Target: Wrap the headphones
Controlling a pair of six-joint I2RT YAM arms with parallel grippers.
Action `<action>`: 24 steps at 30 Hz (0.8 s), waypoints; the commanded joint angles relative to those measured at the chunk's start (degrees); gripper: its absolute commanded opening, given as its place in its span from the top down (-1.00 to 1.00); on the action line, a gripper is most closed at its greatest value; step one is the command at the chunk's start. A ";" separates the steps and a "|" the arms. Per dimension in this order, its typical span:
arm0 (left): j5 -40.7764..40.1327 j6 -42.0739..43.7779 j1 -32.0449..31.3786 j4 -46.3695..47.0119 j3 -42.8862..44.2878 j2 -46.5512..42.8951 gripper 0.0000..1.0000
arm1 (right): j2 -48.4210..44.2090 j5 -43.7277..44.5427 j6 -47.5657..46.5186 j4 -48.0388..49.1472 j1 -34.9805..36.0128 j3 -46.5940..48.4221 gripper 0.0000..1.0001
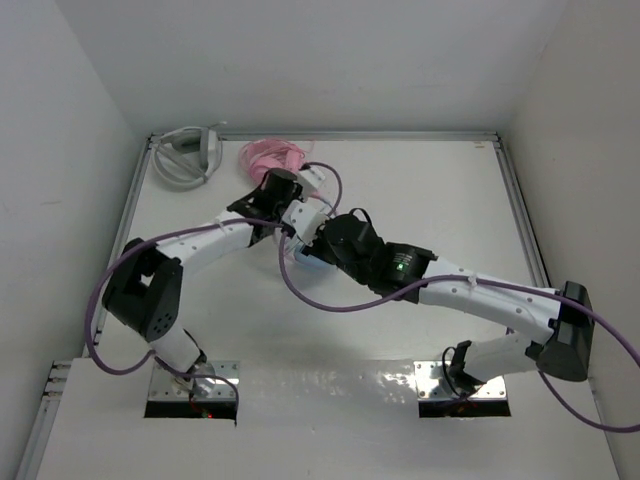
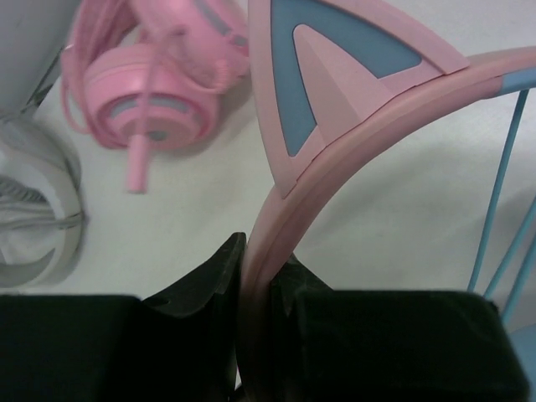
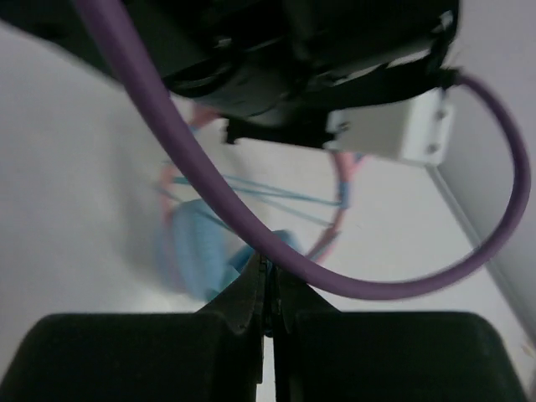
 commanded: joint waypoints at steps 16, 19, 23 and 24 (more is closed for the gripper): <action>20.67 -8.02 -3.58 -14.09 5.66 1.39 1.00 | -4.75 -6.68 -2.63 8.72 -17.41 -1.79 1.00; 27.71 -12.42 -2.27 -15.85 8.48 4.30 1.00 | -4.48 -10.74 -2.27 11.08 -14.87 -2.05 1.00; 35.09 -19.62 3.00 -14.72 11.02 6.41 1.00 | -6.50 -10.74 -2.10 11.80 -9.69 -2.92 1.00; 38.15 -21.37 4.84 -13.76 12.42 7.02 1.00 | -8.42 -11.09 -1.49 12.06 -8.11 -3.62 1.00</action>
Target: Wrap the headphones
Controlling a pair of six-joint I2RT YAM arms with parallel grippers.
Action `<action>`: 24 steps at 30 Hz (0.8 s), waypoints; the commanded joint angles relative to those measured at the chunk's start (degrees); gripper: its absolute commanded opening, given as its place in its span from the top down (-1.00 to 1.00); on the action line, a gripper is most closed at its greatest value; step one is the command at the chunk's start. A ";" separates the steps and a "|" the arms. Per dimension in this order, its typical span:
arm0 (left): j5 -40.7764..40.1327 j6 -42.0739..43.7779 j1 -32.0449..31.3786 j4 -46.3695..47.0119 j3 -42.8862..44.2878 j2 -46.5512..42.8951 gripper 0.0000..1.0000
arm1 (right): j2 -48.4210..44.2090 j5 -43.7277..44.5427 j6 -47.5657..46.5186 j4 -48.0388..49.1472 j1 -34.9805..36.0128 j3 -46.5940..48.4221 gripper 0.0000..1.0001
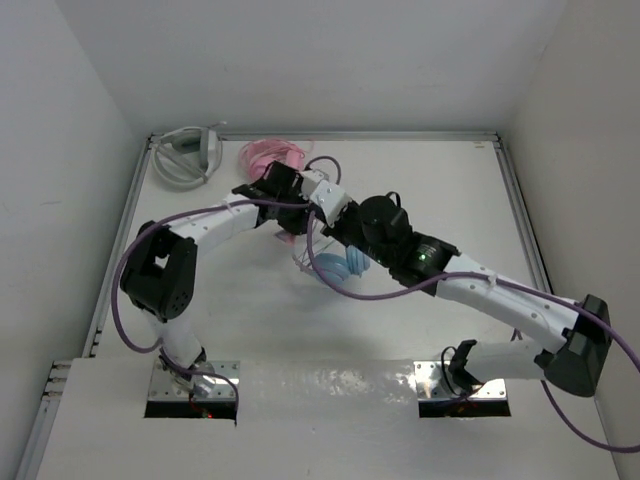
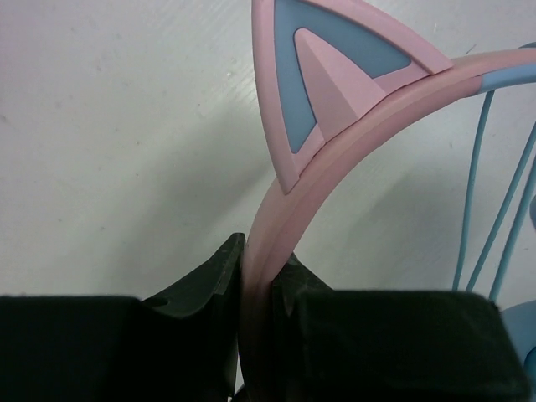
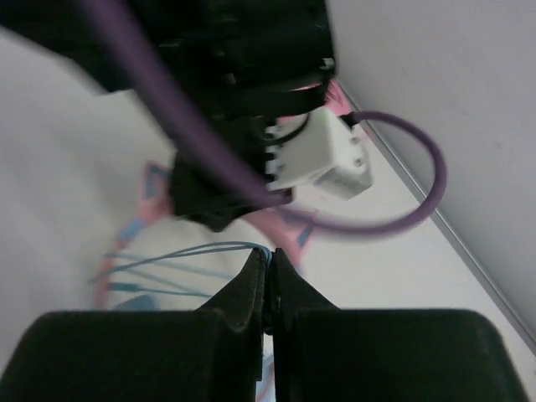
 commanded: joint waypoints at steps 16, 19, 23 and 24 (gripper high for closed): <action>25.16 -33.98 25.49 5.65 19.65 4.27 1.00 | 9.50 -20.49 22.86 27.03 6.58 -16.15 1.00; 24.38 -35.22 27.07 4.94 21.85 4.98 1.00 | 16.10 -23.39 24.63 27.74 7.72 -13.35 1.00; 19.73 -34.70 27.43 5.90 22.04 4.89 1.00 | 20.96 -25.85 24.28 25.81 10.89 -7.64 1.00; 19.11 -34.52 27.43 6.26 21.78 5.06 1.00 | 21.48 -26.21 23.84 25.46 11.68 -6.58 1.00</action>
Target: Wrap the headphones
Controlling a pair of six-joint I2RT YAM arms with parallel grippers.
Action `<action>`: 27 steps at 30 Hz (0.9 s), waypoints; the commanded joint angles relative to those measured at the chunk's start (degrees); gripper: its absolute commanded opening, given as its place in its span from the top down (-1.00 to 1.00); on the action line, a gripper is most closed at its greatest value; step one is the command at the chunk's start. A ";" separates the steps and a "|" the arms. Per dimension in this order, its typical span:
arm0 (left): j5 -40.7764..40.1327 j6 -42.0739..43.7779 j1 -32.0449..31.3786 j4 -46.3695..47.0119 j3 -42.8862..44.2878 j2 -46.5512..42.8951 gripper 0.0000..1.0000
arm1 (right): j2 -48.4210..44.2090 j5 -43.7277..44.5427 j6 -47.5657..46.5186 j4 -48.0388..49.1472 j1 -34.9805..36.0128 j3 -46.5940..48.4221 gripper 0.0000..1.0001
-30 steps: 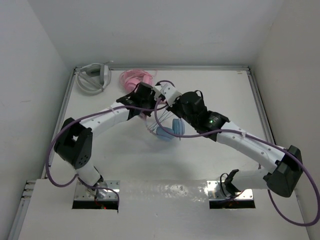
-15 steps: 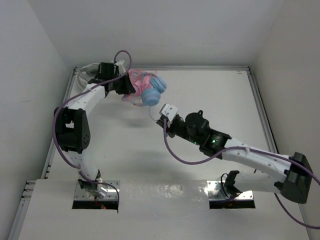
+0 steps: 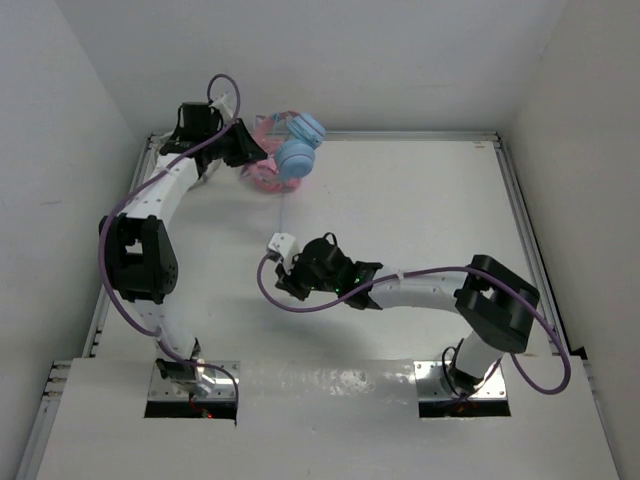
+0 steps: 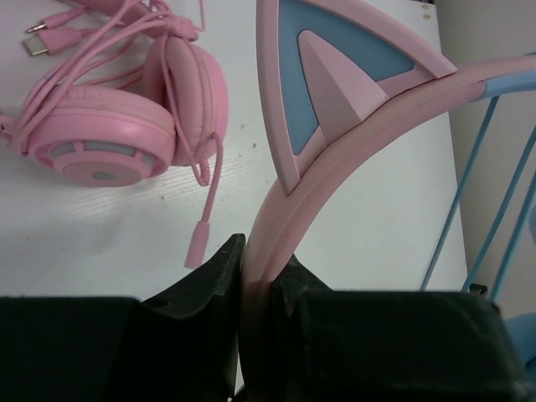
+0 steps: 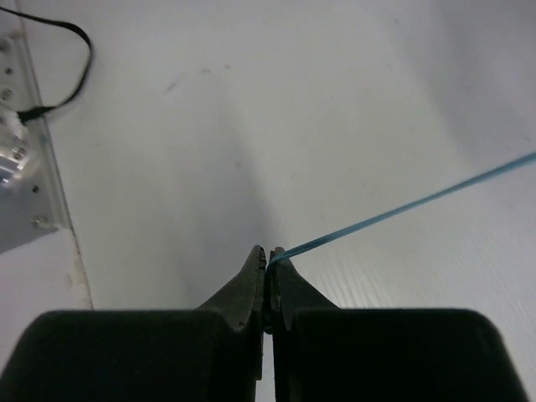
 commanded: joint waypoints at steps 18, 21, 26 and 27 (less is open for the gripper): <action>-11.82 9.75 -7.55 6.40 -5.81 -0.29 1.00 | 10.31 -9.97 -4.21 -11.68 6.74 33.79 1.00; -15.61 15.73 -9.58 6.40 -7.91 -1.69 1.00 | 6.90 -6.73 -6.67 -16.78 6.48 36.61 1.00; -23.85 27.94 -13.45 8.94 -12.83 -5.38 1.00 | 0.12 7.21 -12.55 -27.50 4.47 37.84 1.00; -25.01 29.61 -15.28 9.21 -13.71 -5.91 1.00 | -0.93 9.34 -13.08 -28.91 3.94 37.75 1.00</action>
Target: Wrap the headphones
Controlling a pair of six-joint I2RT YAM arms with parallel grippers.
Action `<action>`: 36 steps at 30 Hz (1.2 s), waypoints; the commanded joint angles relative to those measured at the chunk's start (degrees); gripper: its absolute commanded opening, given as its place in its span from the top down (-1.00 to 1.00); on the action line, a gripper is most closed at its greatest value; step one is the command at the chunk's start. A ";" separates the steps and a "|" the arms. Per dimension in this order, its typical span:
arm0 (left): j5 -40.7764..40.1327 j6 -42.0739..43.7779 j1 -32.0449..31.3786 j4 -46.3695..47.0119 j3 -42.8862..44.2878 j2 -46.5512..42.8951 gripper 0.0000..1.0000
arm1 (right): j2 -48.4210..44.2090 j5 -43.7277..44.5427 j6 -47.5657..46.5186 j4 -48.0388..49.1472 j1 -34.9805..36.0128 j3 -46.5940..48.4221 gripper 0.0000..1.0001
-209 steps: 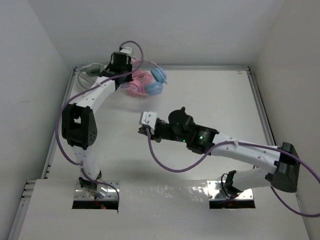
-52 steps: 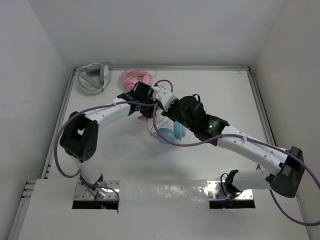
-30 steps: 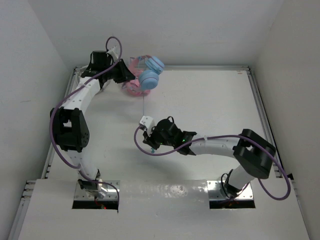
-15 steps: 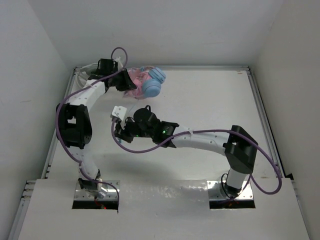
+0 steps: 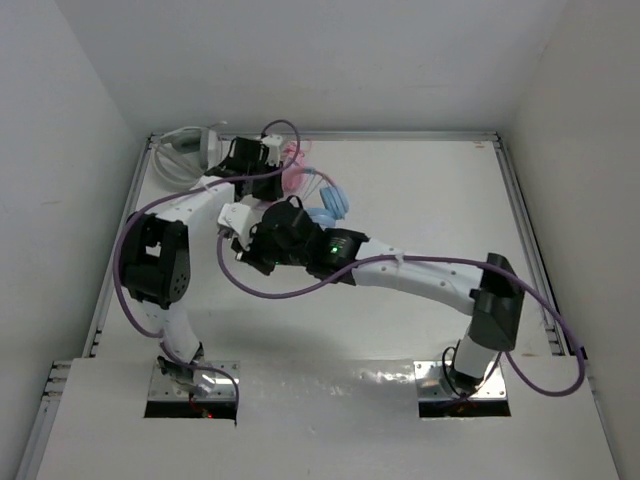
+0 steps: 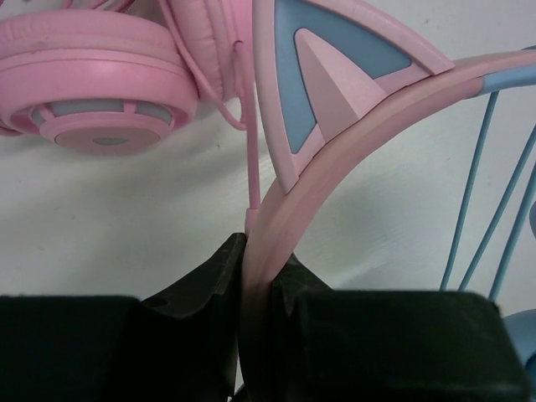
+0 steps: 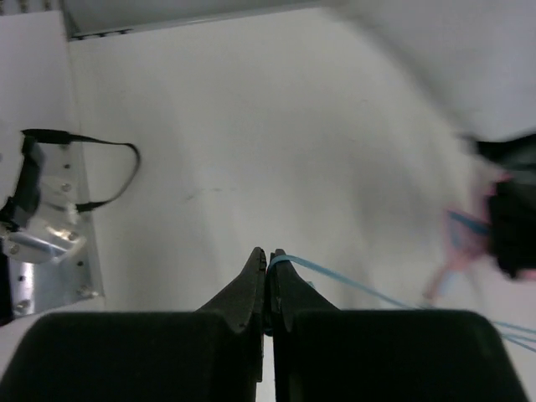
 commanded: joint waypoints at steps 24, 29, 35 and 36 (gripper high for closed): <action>-9.48 21.13 -13.04 5.65 -14.16 -17.89 1.00 | -23.92 28.00 -10.95 -1.00 -28.47 -14.14 1.00; -9.22 20.08 -13.04 4.77 -12.85 -16.75 1.00 | -21.02 22.18 -9.19 -0.64 -29.70 -14.93 1.00; -4.91 20.78 -12.95 3.63 -11.87 -19.64 1.00 | -20.49 19.90 -7.52 2.87 -34.08 -15.98 1.00; -5.00 21.04 -12.95 3.37 -11.87 -20.00 1.00 | -20.40 18.85 -6.99 3.75 -35.14 -16.33 1.00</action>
